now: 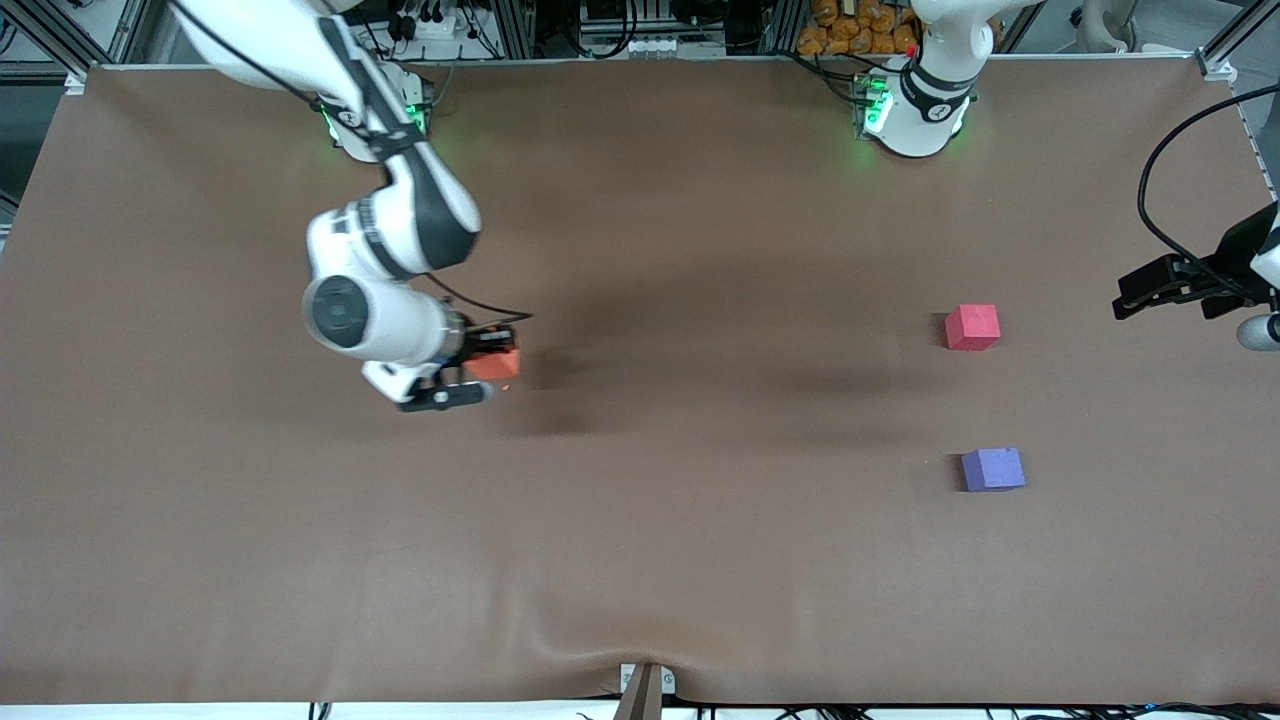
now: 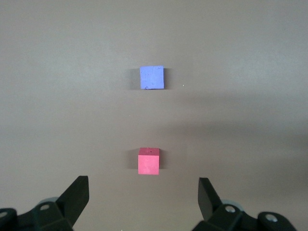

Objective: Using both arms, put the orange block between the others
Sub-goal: 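Carry the orange cube with the right gripper toward the table middle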

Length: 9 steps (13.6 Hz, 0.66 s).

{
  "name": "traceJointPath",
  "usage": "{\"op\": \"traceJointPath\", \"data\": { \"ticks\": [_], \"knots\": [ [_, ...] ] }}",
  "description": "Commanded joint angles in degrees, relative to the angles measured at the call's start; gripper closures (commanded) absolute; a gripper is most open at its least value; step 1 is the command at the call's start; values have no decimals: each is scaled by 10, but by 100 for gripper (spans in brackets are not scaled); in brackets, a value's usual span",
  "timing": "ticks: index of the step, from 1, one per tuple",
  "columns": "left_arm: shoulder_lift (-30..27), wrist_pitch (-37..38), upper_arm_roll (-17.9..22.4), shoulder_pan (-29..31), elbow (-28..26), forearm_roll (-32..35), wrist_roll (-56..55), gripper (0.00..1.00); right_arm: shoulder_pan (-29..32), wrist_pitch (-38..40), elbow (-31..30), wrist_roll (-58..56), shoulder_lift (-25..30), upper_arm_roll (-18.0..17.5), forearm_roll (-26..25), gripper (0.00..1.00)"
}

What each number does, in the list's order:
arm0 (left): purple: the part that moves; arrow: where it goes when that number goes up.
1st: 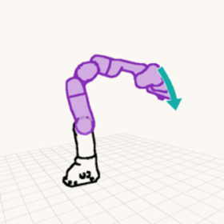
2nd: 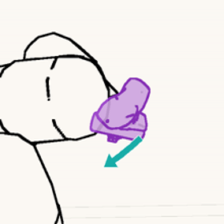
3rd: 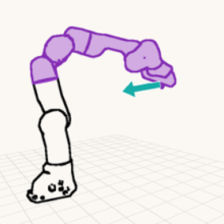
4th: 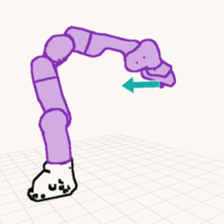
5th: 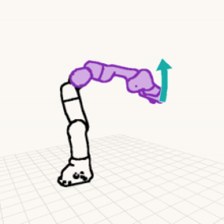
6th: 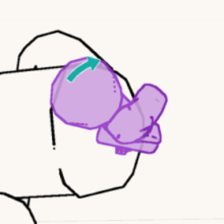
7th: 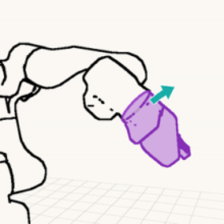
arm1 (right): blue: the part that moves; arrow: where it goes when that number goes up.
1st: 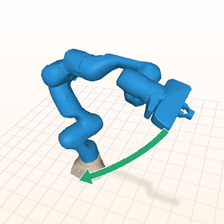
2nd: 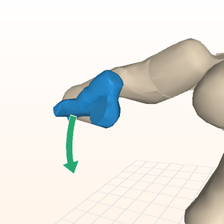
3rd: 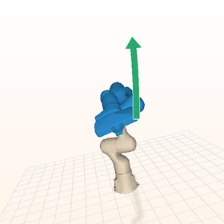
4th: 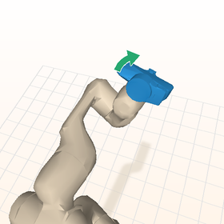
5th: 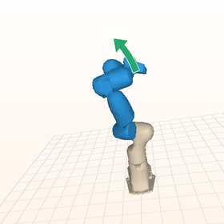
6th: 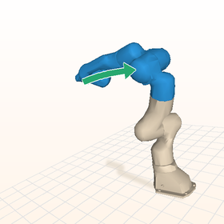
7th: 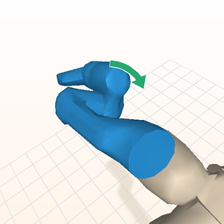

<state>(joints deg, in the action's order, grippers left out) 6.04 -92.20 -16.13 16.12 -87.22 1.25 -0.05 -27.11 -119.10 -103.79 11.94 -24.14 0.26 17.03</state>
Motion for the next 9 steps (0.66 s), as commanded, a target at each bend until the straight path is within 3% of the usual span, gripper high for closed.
{"op": "traceJointPath", "data": {
  "ticks": [1, 5, 9],
  "knots": [
    [-2, 5, -4, 2, 2, -9, -1, 0, -55, -17, 57, 68, -50, 8, 13, 92],
    [-2, 4, -6, 1, 2, -9, -3, 0, -109, -15, 174, 179, -142, 8, 7, 92],
    [-2, 2, -7, -3, 3, -9, -5, 0, -138, -23, 215, 218, -195, 8, 8, 86]
  ]
}}
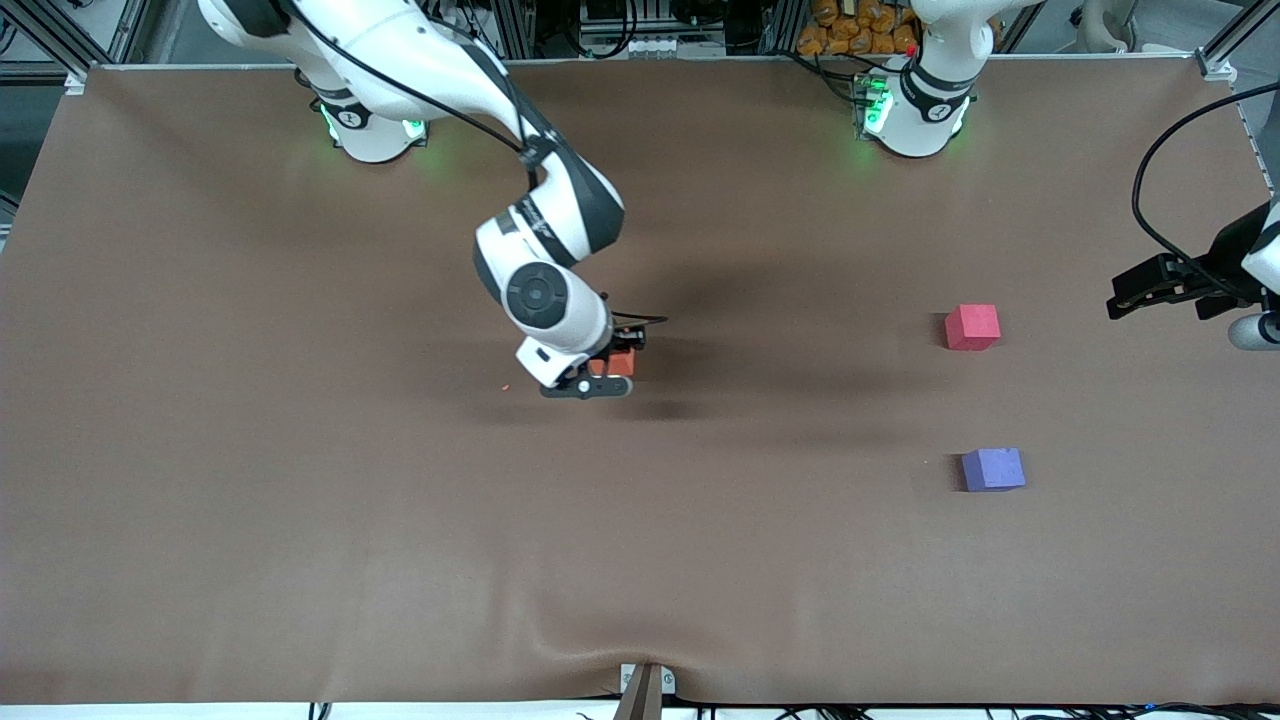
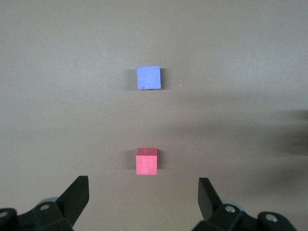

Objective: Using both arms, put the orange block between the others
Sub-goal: 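Carry the orange cube with the right gripper toward the table middle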

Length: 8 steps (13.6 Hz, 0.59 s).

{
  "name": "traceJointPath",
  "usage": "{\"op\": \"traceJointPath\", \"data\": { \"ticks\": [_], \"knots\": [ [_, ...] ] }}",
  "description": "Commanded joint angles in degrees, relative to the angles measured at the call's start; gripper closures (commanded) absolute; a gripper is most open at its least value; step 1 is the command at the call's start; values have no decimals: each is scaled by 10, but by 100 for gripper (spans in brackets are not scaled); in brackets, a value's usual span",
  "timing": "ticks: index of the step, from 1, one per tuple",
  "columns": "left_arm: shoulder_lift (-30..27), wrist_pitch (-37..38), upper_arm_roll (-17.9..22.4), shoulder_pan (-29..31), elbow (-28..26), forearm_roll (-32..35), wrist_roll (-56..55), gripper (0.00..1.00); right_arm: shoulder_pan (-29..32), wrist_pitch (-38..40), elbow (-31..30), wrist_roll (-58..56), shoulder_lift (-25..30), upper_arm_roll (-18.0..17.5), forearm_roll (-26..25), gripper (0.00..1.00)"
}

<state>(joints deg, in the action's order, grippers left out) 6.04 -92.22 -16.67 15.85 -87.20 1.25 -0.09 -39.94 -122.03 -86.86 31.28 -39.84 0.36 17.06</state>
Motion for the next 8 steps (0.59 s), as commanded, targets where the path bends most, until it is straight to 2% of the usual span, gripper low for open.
{"op": "traceJointPath", "data": {
  "ticks": [1, 3, 4, 7, 8],
  "knots": [
    [-1, 2, -3, -1, 2, -9, -5, 0, -15, 2, 55, 37, -47, 7, 8, 77],
    [3, 1, -3, -8, 4, -9, -5, 0, -18, -2, 59, 42, -54, 7, 8, 35],
    [3, -1, -3, -13, 4, -9, -5, 0, -20, -4, 58, 43, -54, 7, 7, 0],
    [4, -3, -3, -13, 4, -9, -5, 0, -16, 9, 59, 41, -40, 9, 7, 0],
    [4, -3, -2, -13, 3, -9, -6, 0, -10, 34, 59, 41, -31, 11, 7, 0]
  ]
}}
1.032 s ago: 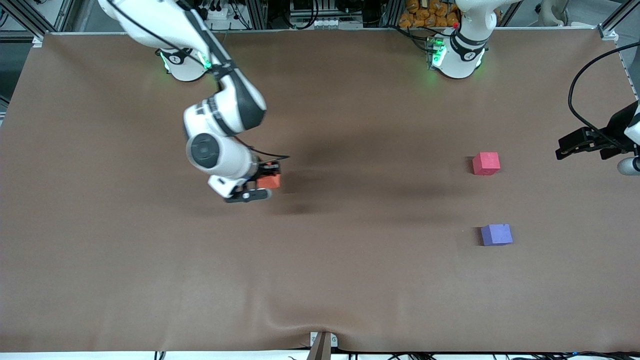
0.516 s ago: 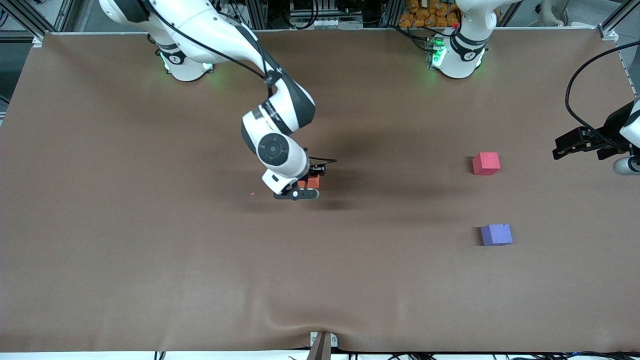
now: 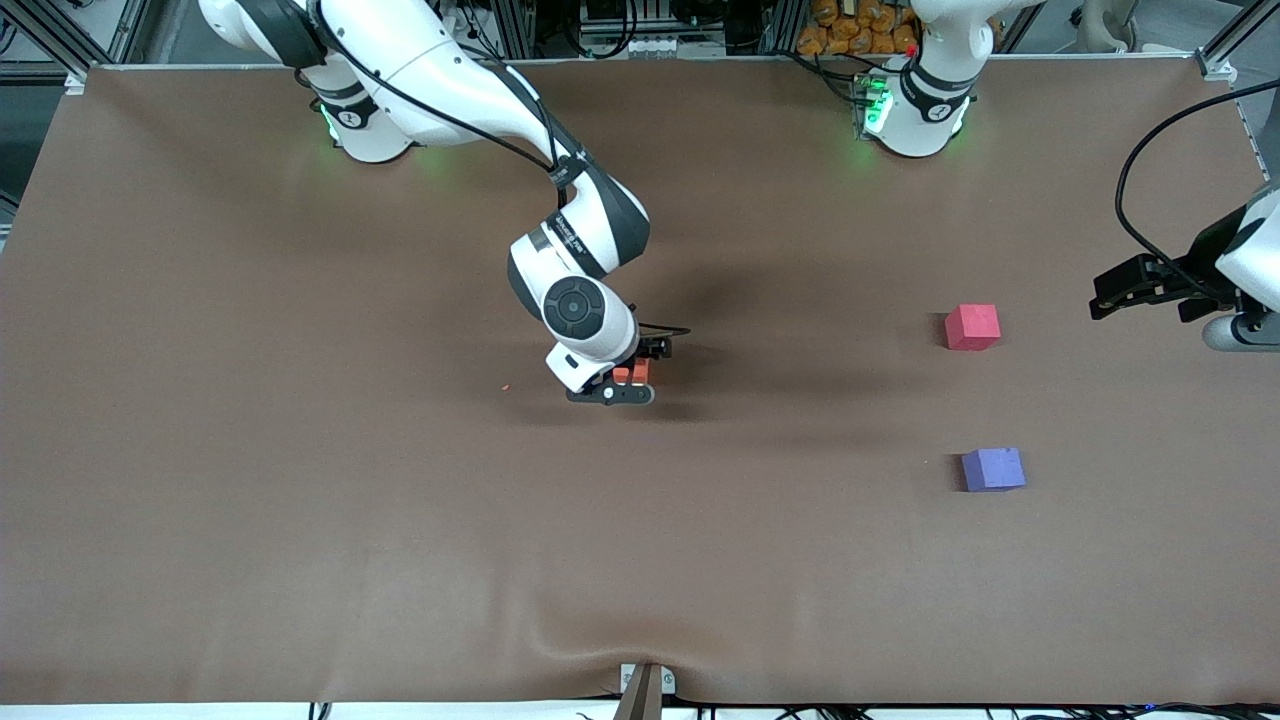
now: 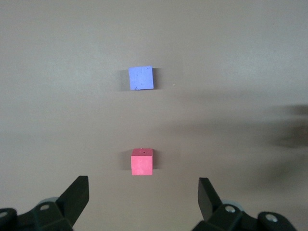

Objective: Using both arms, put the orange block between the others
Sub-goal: 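Carry the orange cube with the right gripper toward the table middle, then release the orange cube and withdraw the right gripper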

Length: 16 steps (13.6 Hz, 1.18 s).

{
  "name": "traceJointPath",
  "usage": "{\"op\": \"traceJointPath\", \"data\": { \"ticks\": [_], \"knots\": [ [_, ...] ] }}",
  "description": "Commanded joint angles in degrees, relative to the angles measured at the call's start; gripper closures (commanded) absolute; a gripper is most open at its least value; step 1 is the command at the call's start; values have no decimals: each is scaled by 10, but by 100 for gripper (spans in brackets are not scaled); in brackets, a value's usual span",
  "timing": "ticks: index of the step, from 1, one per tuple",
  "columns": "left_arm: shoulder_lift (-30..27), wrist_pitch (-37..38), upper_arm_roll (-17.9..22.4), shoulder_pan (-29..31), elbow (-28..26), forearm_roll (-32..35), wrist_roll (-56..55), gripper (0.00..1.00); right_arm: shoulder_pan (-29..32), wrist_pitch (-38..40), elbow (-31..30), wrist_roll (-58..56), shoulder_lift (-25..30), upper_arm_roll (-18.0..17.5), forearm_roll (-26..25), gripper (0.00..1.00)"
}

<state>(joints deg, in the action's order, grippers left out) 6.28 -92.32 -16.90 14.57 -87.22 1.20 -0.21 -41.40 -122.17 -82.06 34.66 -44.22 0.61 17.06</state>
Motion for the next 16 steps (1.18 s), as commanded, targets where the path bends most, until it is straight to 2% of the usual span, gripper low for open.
{"op": "traceJointPath", "data": {
  "ticks": [1, 3, 5, 7, 9, 11, 16],
  "knots": [
    [1, -2, -1, -1, 3, -8, -4, 0, 15, 76, 12, 3, 29, 13, 7, 0],
    [2, -2, -1, 0, 2, -8, -4, 0, 54, 127, 12, -6, 68, 14, 7, 0],
    [2, -2, -1, 0, 2, -8, -4, 0, 111, 202, 9, -48, 111, 14, 7, 0],
    [8, -3, -1, 1, 2, -8, -4, 0, 166, 241, 2, -98, 153, 15, 2, 0],
    [9, -3, -1, -1, 2, -8, -4, 0, 205, 247, -18, -140, 198, 16, -63, 0],
    [15, -5, -1, -9, 2, -8, -4, 0, 224, 250, -18, -143, 221, 16, -127, 0],
    [78, -31, -1, -35, 1, -8, -5, 0, 254, 250, -14, -180, 222, 16, -140, 0]
  ]
}}
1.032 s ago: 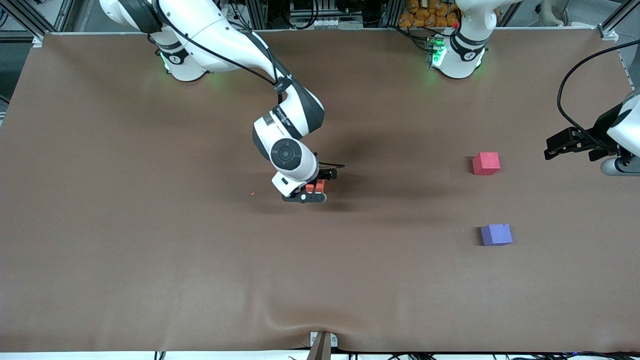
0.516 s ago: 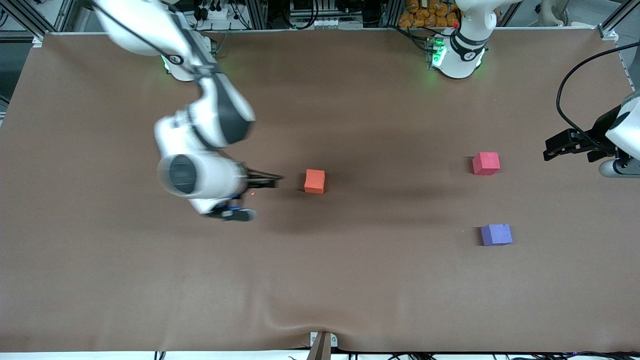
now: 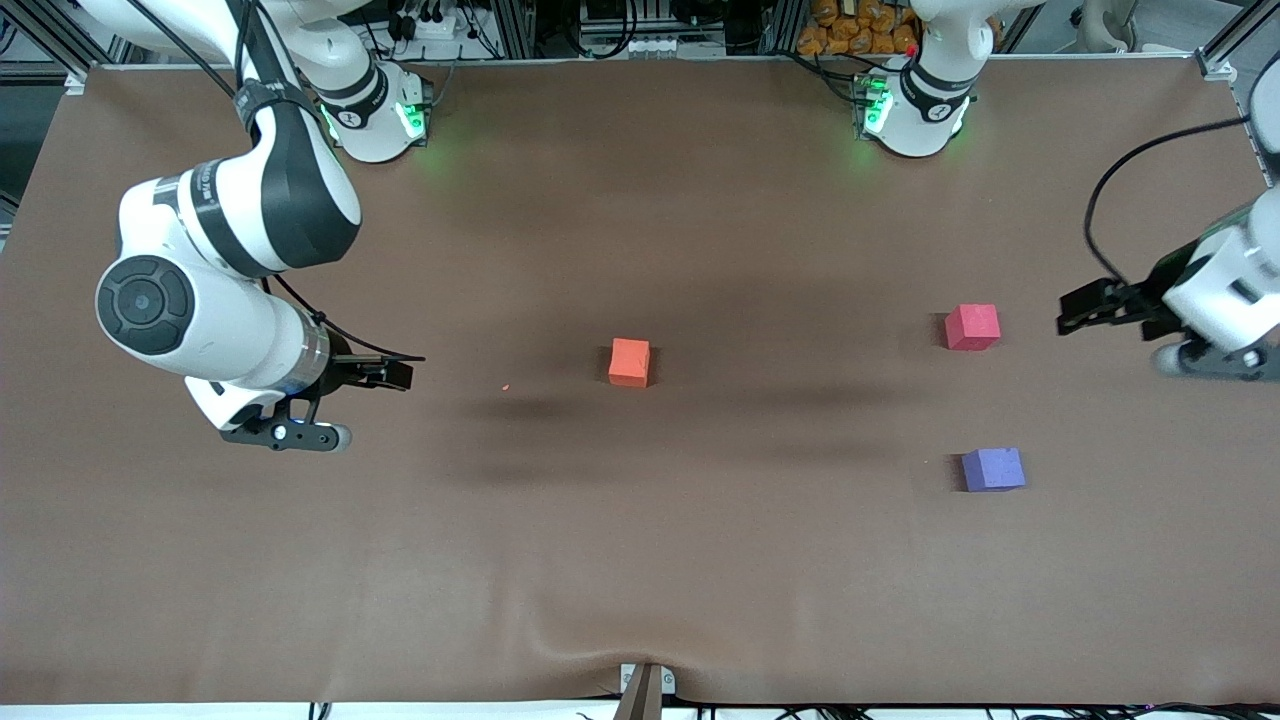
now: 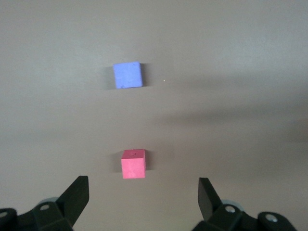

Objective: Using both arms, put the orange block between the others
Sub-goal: 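Reach the left gripper to the orange cube while the right gripper retracts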

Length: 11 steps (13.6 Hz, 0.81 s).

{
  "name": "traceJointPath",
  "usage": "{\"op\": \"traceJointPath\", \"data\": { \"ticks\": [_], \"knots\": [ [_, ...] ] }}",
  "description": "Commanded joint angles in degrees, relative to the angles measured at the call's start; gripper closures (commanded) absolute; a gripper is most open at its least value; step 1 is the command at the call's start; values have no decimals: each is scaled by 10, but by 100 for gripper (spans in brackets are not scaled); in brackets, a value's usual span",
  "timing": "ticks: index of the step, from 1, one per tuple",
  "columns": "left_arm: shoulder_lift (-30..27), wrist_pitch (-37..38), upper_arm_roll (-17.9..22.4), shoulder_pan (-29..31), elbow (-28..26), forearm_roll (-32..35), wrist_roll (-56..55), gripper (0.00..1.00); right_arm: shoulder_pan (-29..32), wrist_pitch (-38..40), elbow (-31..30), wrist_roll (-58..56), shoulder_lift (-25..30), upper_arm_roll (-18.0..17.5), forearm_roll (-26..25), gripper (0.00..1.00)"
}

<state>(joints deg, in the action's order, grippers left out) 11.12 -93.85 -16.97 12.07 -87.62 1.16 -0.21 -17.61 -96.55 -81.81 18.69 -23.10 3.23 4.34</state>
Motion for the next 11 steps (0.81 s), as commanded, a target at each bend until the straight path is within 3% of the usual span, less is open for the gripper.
{"op": "traceJointPath", "data": {
  "ticks": [1, 3, 7, 11],
  "knots": [
    [43, -26, 1, -20, 5, -8, -5, 0, 20, -7, -17, -25, 11, -11, -13, 0],
    [59, -48, 0, -44, 5, -8, -15, 0, 23, -7, -18, -33, 11, -11, -13, 0],
    [115, -92, 1, -154, 17, -2, -163, 0, 30, -7, -18, -46, 11, -11, -13, 0],
    [209, -215, 2, -277, 54, -3, -332, 0, 32, -7, -19, -50, 11, -11, -13, 0]
  ]
}}
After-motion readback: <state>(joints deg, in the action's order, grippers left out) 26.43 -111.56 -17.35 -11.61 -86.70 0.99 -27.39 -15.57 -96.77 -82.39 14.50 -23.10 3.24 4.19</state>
